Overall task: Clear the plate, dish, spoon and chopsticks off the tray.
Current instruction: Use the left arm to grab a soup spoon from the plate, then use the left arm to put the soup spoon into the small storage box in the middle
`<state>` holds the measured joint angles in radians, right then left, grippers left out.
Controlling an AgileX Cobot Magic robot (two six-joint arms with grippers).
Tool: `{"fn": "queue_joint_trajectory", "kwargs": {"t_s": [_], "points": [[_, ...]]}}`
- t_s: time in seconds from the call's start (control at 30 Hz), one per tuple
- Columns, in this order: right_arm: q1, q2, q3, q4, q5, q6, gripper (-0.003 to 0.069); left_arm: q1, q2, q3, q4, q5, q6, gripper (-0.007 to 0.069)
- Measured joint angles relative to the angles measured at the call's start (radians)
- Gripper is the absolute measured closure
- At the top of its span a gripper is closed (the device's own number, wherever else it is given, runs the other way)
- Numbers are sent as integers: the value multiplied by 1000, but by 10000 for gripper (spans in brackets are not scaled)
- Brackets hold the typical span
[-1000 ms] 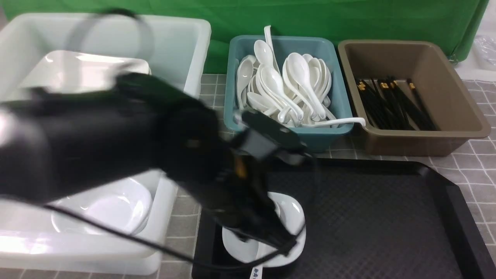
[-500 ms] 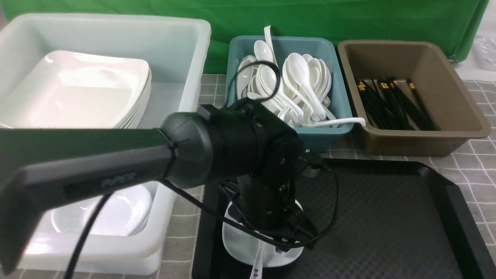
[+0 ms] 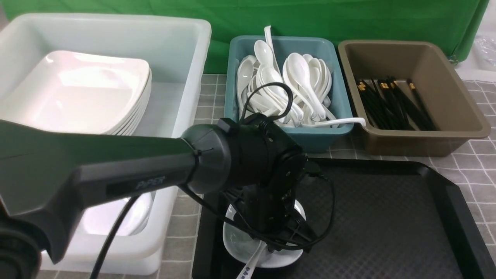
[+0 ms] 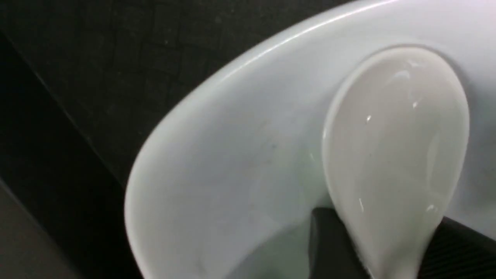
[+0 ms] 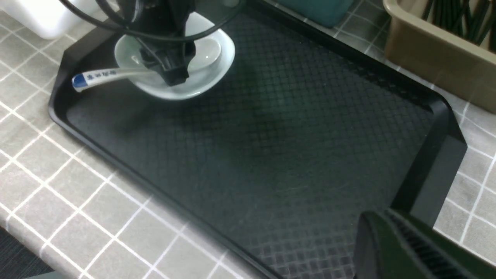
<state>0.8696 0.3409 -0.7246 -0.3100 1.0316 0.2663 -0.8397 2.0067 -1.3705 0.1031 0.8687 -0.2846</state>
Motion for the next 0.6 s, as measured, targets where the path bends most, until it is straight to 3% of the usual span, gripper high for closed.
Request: {"fn": "queue_joint_trajectory", "kwargs": {"t_s": [0.37, 0.47, 0.6], "points": [[0, 0, 0, 2, -1, -22, 622, -24, -56, -181, -3, 83, 70, 400], [0, 0, 0, 2, -2, -20, 622, -7, -93, -297, 81, -7, 78, 401], [0, 0, 0, 3, -7, 0, 622, 89, -57, -443, 130, -170, 97, 402]]}}
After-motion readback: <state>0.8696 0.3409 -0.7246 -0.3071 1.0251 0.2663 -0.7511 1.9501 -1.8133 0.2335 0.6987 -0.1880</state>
